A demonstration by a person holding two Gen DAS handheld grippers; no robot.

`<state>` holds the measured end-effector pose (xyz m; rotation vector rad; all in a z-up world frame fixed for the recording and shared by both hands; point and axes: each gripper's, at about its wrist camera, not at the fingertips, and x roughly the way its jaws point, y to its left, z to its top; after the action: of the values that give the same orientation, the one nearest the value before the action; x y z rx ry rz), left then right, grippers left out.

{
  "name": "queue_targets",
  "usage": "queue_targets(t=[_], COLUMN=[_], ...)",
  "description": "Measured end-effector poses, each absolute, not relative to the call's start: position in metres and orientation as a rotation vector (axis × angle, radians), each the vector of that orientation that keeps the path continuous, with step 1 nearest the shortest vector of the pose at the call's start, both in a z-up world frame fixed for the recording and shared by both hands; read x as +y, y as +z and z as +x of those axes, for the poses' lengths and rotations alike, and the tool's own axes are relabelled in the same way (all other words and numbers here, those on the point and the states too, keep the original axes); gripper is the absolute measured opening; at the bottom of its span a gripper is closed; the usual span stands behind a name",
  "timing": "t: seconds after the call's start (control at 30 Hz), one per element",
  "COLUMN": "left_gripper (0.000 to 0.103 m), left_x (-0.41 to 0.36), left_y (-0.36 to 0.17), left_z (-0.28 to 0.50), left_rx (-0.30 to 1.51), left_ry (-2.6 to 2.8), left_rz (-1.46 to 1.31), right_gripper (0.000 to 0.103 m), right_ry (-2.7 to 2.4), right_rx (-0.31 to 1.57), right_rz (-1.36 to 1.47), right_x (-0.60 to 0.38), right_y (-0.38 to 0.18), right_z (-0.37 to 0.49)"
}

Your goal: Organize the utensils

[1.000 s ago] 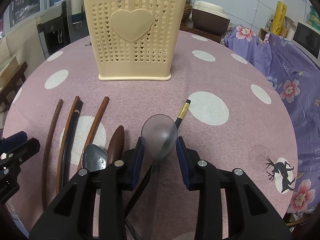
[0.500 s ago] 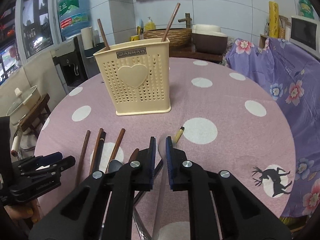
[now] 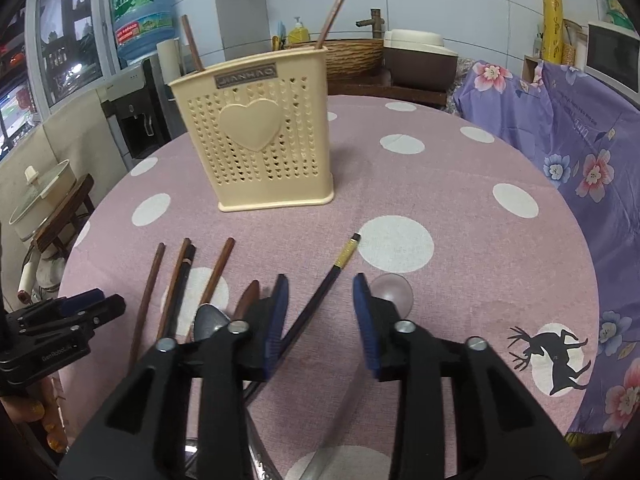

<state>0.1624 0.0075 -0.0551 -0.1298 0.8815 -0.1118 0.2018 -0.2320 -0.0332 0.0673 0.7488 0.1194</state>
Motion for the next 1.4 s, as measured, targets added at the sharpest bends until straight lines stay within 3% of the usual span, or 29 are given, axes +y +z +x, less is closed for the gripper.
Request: queue_targets(t=[0.53, 0.7, 1.13, 1.4], left_gripper=[0.049, 0.049, 0.048, 0.025], left_x=[0.005, 0.007, -0.005, -0.021], left_y=[-0.059, -0.06, -0.061, -0.065], left_z=[0.165, 0.166, 0.189, 0.204], left_rx=[0.891, 0.895, 0.924, 0.938], left_ry=[-0.118, -0.112, -0.122, -0.053], left_rz=[-0.127, -0.128, -0.112, -0.051], right_gripper=[0.037, 0.041, 0.037, 0.037], right_ry=[-0.032, -0.066, -0.082, -0.069], right_rx=[0.918, 0.909, 0.903, 0.902], right_rz=[0.117, 0.06, 0.071, 0.065], right_x=[-0.256, -0.243, -0.245, -0.246], right_y=[-0.071, -0.074, -0.074, -0.073], right_z=[0.212, 0.219, 0.243, 0.243])
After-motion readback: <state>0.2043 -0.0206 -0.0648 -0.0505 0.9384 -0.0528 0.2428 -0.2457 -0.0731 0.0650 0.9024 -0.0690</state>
